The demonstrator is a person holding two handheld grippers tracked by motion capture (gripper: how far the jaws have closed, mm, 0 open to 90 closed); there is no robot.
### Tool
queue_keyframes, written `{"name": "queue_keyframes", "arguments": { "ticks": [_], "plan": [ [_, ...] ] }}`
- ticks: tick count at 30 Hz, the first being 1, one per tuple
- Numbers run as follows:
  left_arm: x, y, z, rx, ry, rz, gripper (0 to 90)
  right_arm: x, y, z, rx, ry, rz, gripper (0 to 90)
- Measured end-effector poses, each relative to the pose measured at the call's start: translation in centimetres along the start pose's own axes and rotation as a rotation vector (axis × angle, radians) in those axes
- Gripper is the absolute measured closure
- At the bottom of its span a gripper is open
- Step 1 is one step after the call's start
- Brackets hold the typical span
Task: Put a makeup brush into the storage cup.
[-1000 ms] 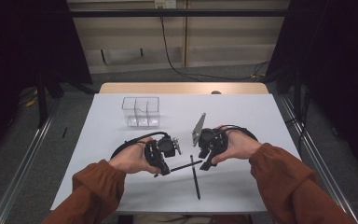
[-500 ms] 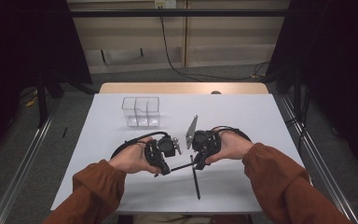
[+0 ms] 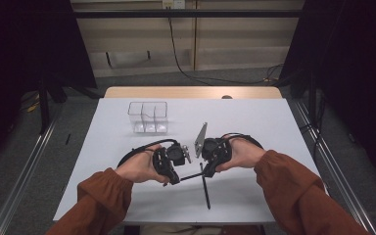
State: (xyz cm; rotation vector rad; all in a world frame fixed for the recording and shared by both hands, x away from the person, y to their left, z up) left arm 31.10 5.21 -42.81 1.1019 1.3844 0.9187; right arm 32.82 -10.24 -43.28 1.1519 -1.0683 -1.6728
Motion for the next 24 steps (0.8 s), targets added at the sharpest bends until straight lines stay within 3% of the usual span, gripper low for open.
{"name": "queue_keyframes", "arguments": {
  "ticks": [1, 4, 9, 10, 11, 18, 19, 21, 24],
  "plan": [
    [0.01, -0.1, -0.03, -0.018, -0.004, 0.003, 83.8, 0.02, -0.05, 0.03, 0.0, 0.007, 0.003, 81.8],
    [0.01, -0.1, -0.02, 0.003, -0.017, 0.007, 83.7, 0.06, -0.24, 0.18, -0.002, 0.021, 0.013, 82.9],
    [0.17, -0.09, 0.09, -0.022, -0.026, 0.001, 83.4, 0.13, -0.35, 0.2, 0.001, 0.059, -0.001, 84.2],
    [0.21, -0.05, 0.13, -0.029, -0.029, -0.002, 83.2, 0.14, -0.32, 0.29, -0.004, 0.057, -0.003, 84.3],
    [0.25, -0.02, 0.15, -0.009, -0.019, -0.017, 83.1, 0.15, -0.28, 0.3, 0.001, 0.061, -0.008, 84.4],
    [0.45, 0.23, 0.49, -0.035, -0.007, -0.052, 81.5, 0.42, 0.09, 0.11, 0.0, 0.041, -0.026, 84.5],
    [0.52, 0.38, 0.66, -0.01, -0.015, -0.053, 81.2, 0.46, 0.12, 0.11, 0.002, 0.036, -0.028, 84.5],
    [0.59, 0.42, 0.68, -0.007, -0.006, -0.075, 79.3, 0.49, 0.1, 0.04, -0.007, 0.031, -0.039, 84.5],
    [0.76, 0.18, 0.68, -0.039, 0.008, -0.106, 73.4, 0.57, 0.1, -0.01, -0.009, 0.018, -0.044, 84.5]
  ]
}}
Point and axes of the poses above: each handheld gripper's, and its own axes: y roughly backward along the jaws, x roughly out of its underside, z roughly to its left, the point moved 3 cm from there along -y, roughly forward along the jaws, and after that the axes turned 10 degrees about -y, right-handed, at the moved point
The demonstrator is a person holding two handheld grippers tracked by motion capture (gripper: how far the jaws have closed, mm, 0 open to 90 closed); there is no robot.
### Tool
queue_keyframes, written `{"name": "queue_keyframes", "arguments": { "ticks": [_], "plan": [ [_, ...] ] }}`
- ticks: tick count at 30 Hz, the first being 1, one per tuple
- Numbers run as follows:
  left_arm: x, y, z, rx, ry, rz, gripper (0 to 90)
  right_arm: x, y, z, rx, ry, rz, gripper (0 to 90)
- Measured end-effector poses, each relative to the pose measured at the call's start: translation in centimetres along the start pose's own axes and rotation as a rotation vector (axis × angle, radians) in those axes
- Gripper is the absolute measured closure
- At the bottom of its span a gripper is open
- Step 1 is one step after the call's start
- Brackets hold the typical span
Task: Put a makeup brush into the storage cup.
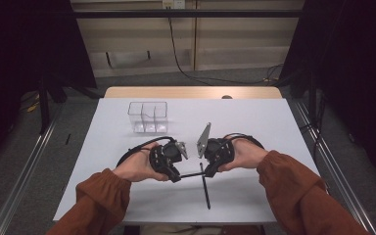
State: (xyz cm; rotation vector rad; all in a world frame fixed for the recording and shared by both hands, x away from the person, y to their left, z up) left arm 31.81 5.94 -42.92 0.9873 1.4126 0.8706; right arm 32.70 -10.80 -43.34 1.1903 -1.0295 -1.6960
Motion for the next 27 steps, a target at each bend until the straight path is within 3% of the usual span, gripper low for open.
{"name": "queue_keyframes", "arguments": {
  "ticks": [2, 10, 13, 16, 20, 27],
  "plan": [
    [0.1, -0.1, 0.1, 0.01, 0.007, -0.009, 68.6, 0.1, 0.0, -0.1, -0.002, -0.009, 0.0, 84.5],
    [0.7, 0.5, 0.4, -0.055, 0.065, -0.082, 46.4, 0.2, 0.4, -0.3, 0.008, -0.03, -0.025, 84.5],
    [0.9, 0.9, 0.6, -0.103, 0.076, -0.111, 33.2, 0.4, 0.4, -0.4, 0.007, -0.028, -0.029, 84.5],
    [1.1, 0.8, 0.7, -0.129, 0.103, -0.138, 22.7, 0.6, 0.5, -0.3, 0.007, -0.055, -0.021, 84.5],
    [1.6, 0.9, 0.8, -0.148, 0.138, -0.161, 11.2, 0.9, 0.6, -0.3, 0.007, -0.07, -0.024, 84.5],
    [3.0, 1.7, 1.0, -0.186, 0.196, -0.224, 5.5, 1.8, 1.0, -0.3, 0.009, -0.112, -0.044, 84.5]
  ]
}}
Point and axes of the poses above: each handheld gripper's, and its own axes: y roughly backward along the jaws, x roughly out of its underside, z roughly to its left, the point moved 3 cm from there along -y, roughly forward along the jaws, and after that the axes turned 10 degrees about -y, right-handed, at the moved point
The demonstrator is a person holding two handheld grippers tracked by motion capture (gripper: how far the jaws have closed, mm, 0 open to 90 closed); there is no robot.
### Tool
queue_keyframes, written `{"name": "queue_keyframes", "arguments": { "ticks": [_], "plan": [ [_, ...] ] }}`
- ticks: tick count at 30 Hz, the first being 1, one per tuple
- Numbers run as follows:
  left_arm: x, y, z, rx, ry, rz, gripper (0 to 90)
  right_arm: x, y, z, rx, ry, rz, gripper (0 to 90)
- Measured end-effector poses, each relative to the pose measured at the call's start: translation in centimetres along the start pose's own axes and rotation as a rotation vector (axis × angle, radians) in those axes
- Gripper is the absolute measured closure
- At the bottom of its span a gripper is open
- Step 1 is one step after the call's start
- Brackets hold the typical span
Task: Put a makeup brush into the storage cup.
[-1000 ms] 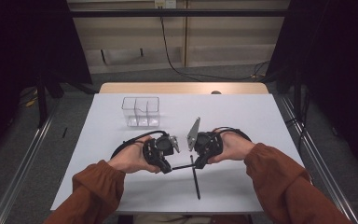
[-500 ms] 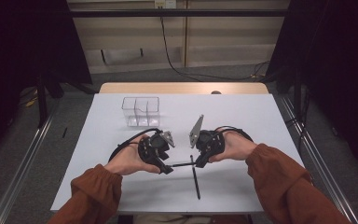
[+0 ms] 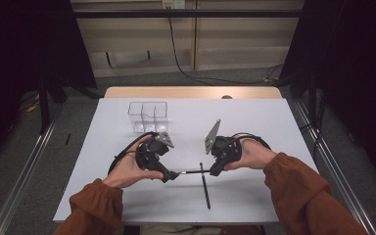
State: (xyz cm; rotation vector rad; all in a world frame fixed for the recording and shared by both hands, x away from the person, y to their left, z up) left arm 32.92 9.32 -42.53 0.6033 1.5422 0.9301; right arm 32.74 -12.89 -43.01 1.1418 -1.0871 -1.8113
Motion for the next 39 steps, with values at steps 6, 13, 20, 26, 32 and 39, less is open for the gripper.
{"name": "queue_keyframes", "arguments": {
  "ticks": [6, 13, 20, 26, 32, 39],
  "plan": [
    [0.9, 0.4, 0.0, -0.015, 0.028, -0.037, 5.0, 0.6, 0.4, -0.5, 0.008, -0.019, -0.027, 84.5],
    [1.5, 1.3, -0.7, -0.037, 0.015, -0.09, 4.9, 1.7, 0.5, -0.3, 0.013, -0.057, -0.06, 84.5],
    [2.7, 1.5, -0.5, -0.074, 0.042, -0.094, 4.9, 3.5, 1.1, -0.2, 0.017, -0.104, -0.103, 84.4],
    [3.6, 2.0, -0.6, -0.106, 0.083, -0.137, 4.6, 5.3, 1.1, 0.3, 0.027, -0.143, -0.165, 84.4],
    [4.0, 2.0, -0.8, -0.1, 0.089, -0.16, 4.5, 5.4, 0.9, 0.2, 0.041, -0.187, -0.232, 84.4],
    [4.6, 2.1, -0.7, -0.112, 0.104, -0.165, 4.5, 5.2, 0.5, 0.0, 0.049, -0.207, -0.331, 84.5]
  ]
}}
Point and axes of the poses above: each handheld gripper's, and its own axes: y roughly backward along the jaws, x roughly out of its underside, z roughly to its left, the point moved 3 cm from there along -y, roughly forward along the jaws, and after that the axes turned 10 degrees about -y, right-handed, at the moved point
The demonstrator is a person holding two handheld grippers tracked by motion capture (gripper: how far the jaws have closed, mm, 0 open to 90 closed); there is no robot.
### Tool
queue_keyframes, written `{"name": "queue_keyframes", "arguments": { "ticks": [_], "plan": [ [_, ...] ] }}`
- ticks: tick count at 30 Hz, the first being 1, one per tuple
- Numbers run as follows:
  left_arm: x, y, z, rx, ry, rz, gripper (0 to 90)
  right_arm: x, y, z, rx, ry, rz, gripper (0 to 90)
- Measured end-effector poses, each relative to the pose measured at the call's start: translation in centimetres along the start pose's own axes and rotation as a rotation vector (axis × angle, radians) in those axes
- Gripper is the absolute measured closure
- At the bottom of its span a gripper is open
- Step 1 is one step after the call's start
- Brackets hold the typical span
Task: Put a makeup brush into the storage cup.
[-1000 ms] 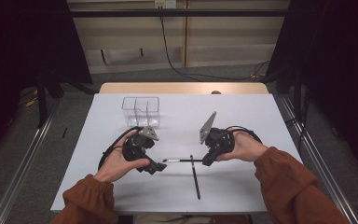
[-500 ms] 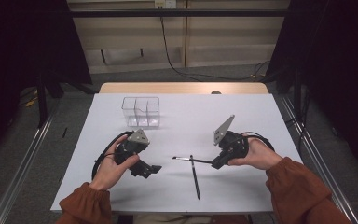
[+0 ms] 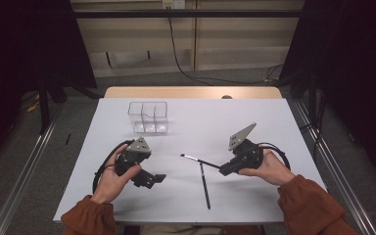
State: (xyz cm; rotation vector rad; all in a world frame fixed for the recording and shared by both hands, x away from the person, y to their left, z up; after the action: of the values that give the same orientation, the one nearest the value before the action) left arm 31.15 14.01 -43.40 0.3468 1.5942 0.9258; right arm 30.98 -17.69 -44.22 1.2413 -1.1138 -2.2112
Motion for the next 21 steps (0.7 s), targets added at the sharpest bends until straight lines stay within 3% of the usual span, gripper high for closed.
{"name": "queue_keyframes", "arguments": {
  "ticks": [4, 12, 16, 21],
  "plan": [
    [0.4, 0.0, 0.2, 0.001, 0.001, 0.02, 4.6, 0.1, -0.4, 0.1, 0.006, -0.006, -0.034, 84.4],
    [0.6, 0.2, 0.4, -0.004, 0.017, 0.001, 4.5, 0.5, -1.1, 0.4, -0.036, -0.022, -0.151, 84.4],
    [0.8, 0.0, 0.4, 0.004, 0.016, 0.007, 4.5, 0.7, -1.5, 0.2, -0.019, -0.023, -0.183, 84.4],
    [1.1, -0.1, 0.4, -0.002, 0.022, 0.006, 4.5, 0.6, -1.4, 0.3, -0.036, -0.033, -0.246, 84.4]
  ]
}}
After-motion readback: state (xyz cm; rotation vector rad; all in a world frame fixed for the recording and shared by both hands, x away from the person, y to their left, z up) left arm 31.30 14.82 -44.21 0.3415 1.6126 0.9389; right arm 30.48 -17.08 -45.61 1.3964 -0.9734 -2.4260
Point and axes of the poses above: each handheld gripper's, and its own axes: y roughly backward along the jaws, x roughly out of its underside, z roughly to its left, the point moved 3 cm from there along -y, roughly forward along the jaws, and after that the axes turned 10 degrees about -y, right-handed, at the moved point
